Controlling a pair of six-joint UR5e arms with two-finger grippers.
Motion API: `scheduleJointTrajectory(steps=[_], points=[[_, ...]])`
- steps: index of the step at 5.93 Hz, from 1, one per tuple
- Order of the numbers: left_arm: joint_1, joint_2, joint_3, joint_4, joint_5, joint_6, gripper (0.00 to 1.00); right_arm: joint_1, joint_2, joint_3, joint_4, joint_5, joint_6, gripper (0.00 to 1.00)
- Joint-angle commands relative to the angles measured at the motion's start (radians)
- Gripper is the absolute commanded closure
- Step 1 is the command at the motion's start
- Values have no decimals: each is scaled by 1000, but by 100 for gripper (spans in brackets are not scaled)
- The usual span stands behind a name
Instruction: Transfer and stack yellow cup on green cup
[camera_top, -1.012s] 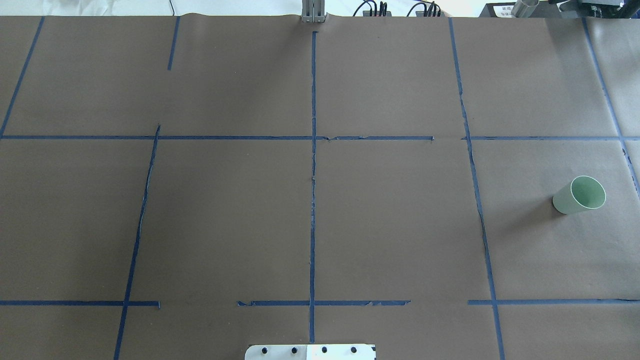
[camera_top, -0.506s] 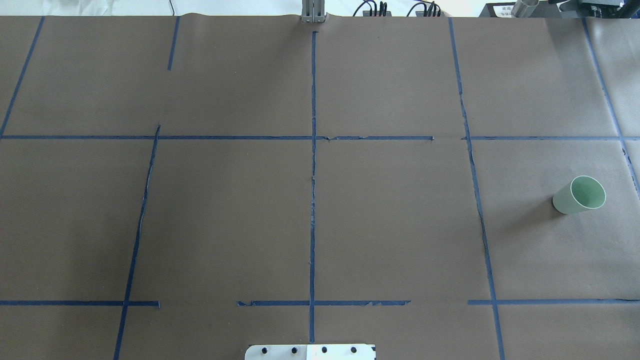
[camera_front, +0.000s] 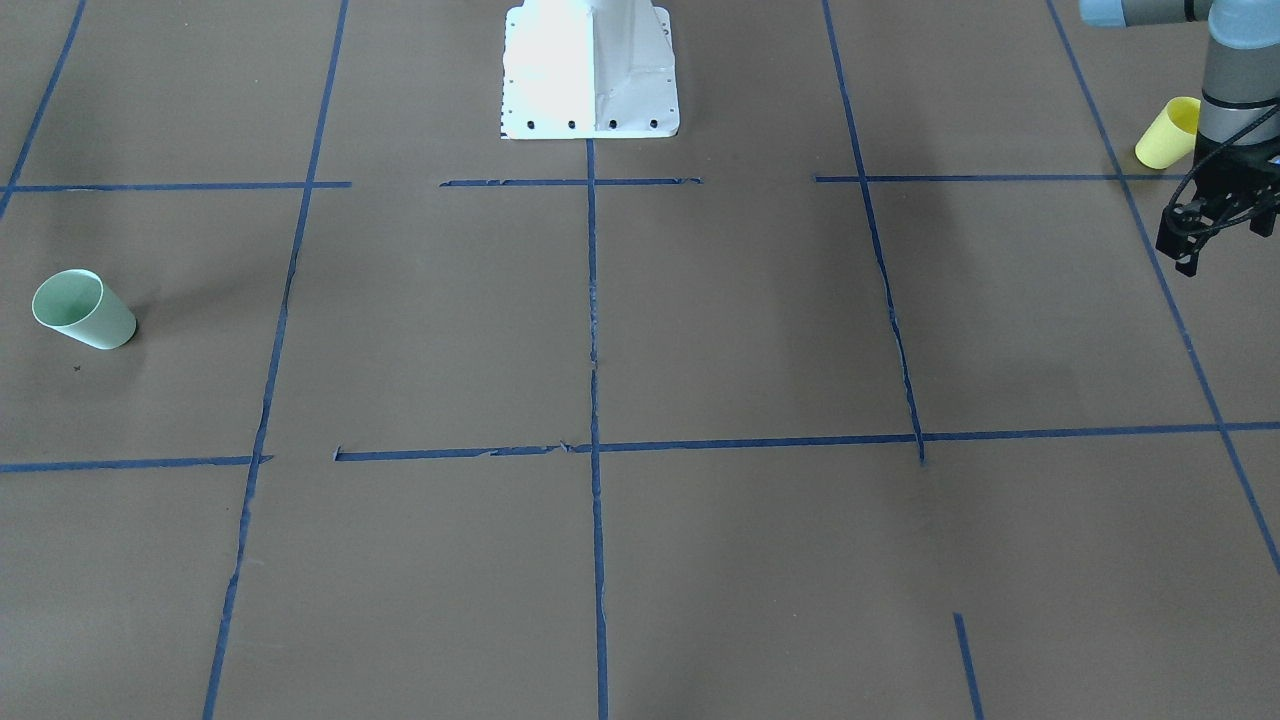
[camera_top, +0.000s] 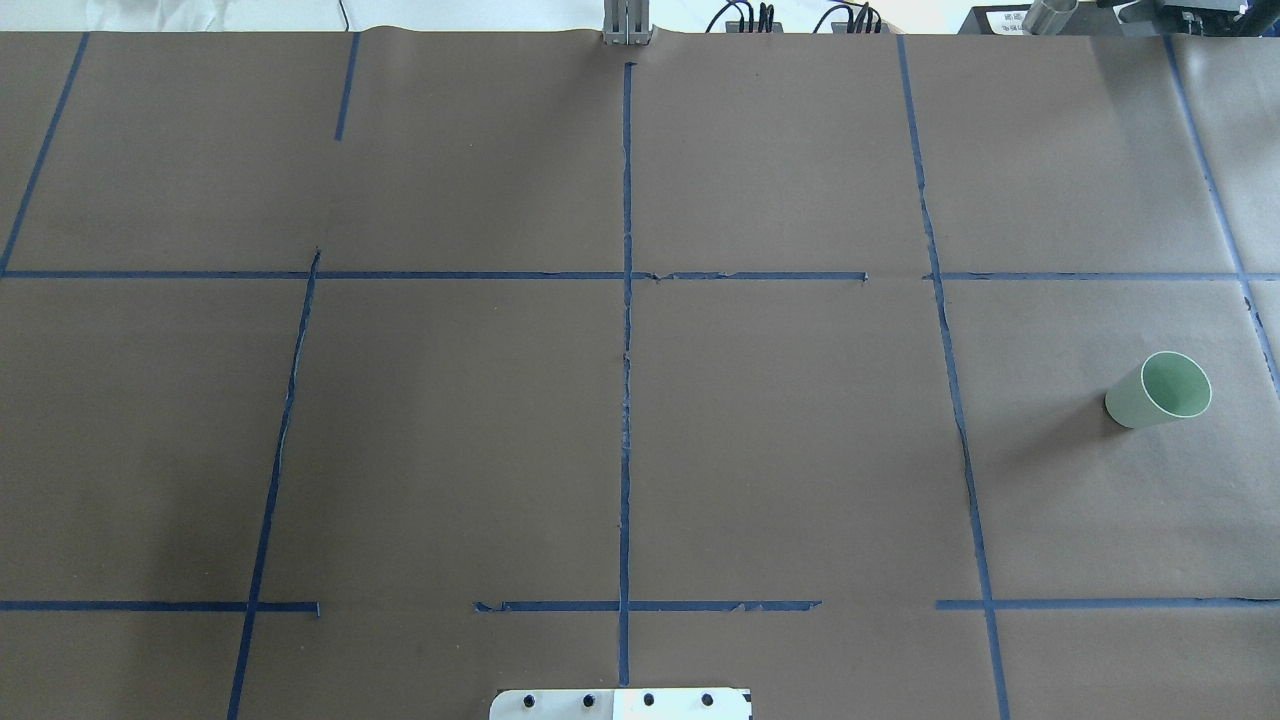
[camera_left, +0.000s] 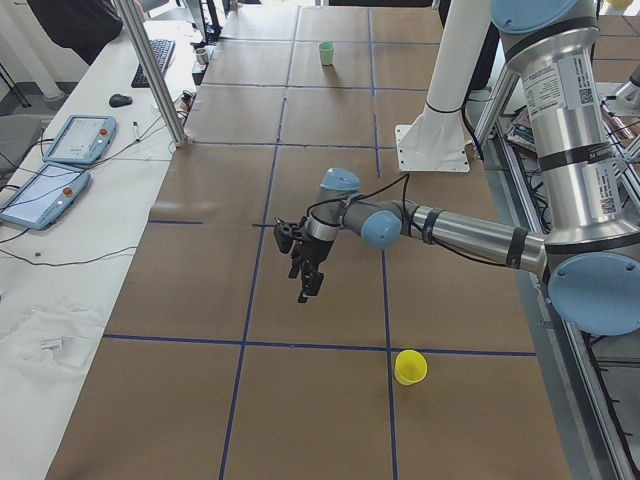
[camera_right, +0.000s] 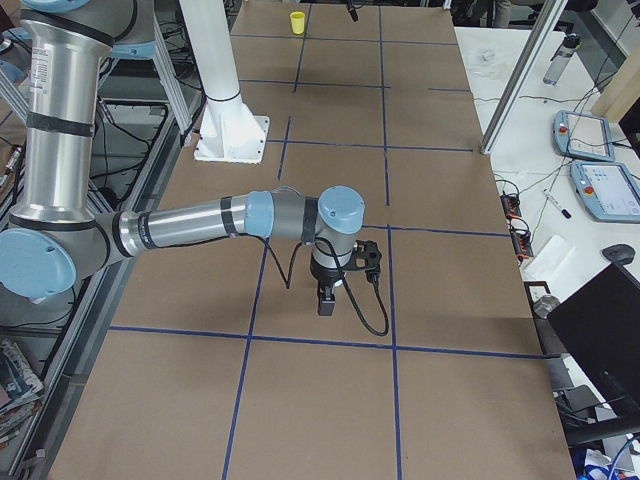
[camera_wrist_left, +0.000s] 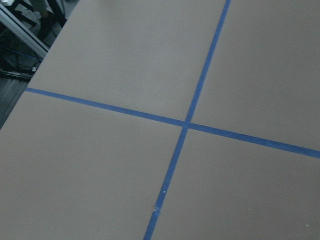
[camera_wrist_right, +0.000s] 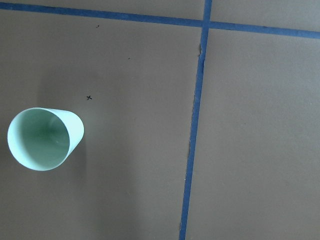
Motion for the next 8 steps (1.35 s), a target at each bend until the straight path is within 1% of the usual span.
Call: scheduleJointTrajectory(steps=[1,2,3,4,5,6,7,8], points=[[214,99,-12,10,255,-352,0,0,0,0,0,0,-2,0],[245,150,-12,19,278,-475,0,0,0,0,0,0,-2,0],[290,161,-12,135,336,-638,0,0,0,0,0,0,-2,0],[389,161,-14,271,371,-823,0,0,0,0,2,0,-2,0],[485,152,-17,420,372,-1009,0,0,0,0,2,0,-3,0],[540,117,-44,625,358,-1188,0,0,0,0,2,-1,-3,0],[546,18,-47,847,224,-1366,0,0,2,2,2,-2,-3,0],[568,-63,-37,954,162,-1491,0,0,2,2,30,-2,1,0]])
